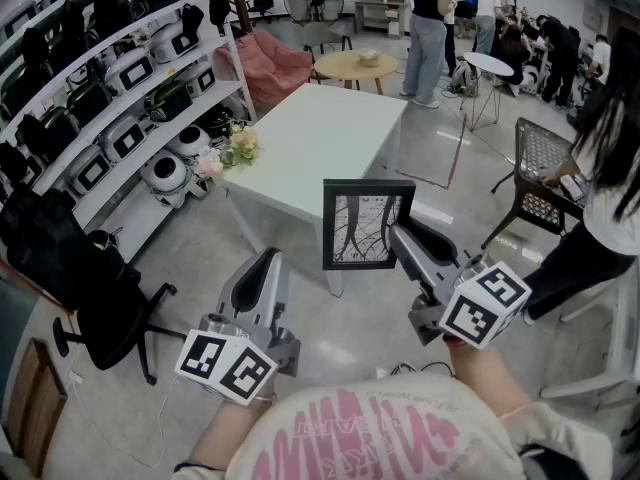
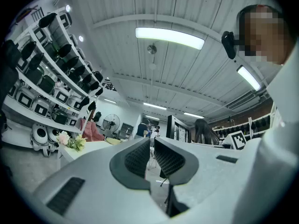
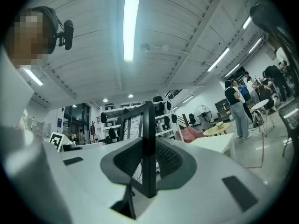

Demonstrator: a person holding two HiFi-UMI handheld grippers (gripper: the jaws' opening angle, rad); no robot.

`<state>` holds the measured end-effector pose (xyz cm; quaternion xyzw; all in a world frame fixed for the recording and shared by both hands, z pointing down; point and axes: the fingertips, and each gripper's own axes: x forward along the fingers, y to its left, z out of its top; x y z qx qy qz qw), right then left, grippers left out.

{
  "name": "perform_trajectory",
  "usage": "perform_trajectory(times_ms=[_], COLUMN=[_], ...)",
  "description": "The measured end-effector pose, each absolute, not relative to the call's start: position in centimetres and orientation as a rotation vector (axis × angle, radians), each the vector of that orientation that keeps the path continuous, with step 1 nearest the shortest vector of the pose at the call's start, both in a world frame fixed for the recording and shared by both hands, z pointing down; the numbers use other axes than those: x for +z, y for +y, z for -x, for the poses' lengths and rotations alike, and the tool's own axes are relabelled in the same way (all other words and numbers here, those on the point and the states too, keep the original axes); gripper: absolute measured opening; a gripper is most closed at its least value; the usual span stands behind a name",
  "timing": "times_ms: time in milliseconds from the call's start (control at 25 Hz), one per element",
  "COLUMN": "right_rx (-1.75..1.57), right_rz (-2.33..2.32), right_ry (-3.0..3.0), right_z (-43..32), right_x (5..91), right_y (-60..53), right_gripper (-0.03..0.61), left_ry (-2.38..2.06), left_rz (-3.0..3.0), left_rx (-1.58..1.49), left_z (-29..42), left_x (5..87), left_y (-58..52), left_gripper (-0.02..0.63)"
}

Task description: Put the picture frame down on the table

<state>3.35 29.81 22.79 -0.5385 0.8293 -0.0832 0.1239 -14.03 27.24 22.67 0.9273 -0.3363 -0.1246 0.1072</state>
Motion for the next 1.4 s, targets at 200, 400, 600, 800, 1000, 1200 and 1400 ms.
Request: perform_trajectory(times_ms=[200,400,600,800,1000,1200,1400], right_rx=[-0.243,-0.239,-0.282,-0.347,-0.398,-0.477,-0.497], right_rz=[1.572,1.563,1.526,1.511,1.521,1.516,1.503], right_ry=[2.424,2.434,2.434,2.439,2.455,2.439,2.422], right_z=[-4.0,-4.9,-4.8,-5.8,-7.4,-8.5,-8.3], right_x=[23.6,24.8,26.2,28.0,29.2,29.8,28.7], right_y=[29.2,28.2,27.3,25.9,22.9,17.9,12.7], right_gripper=[0.089,0.089,0.089,0.089,0.089,0.089,0.089], left_ry=[-0.997,-1.018,-1.056,-1.087,-1.110,-1.098,-1.085], left_rz=[-2.726,-2.722,-2.687,-2.639,-2.624,-2.585,-2.612], left_rx=[-0.364,-0.368,-0.390,-0.365,-0.334,-0.325,-0.338], left_z=[13.5,12.8,13.4,12.8,11.1,10.2,10.1], left_x=[23.3,24.5,26.3,28.1,28.7,29.1,27.3], left_y=[26.7,26.2,25.6,24.7,22.1,17.0,11.6], left_gripper=[0.032,0.031,0.032,0.032,0.032,0.032,0.032])
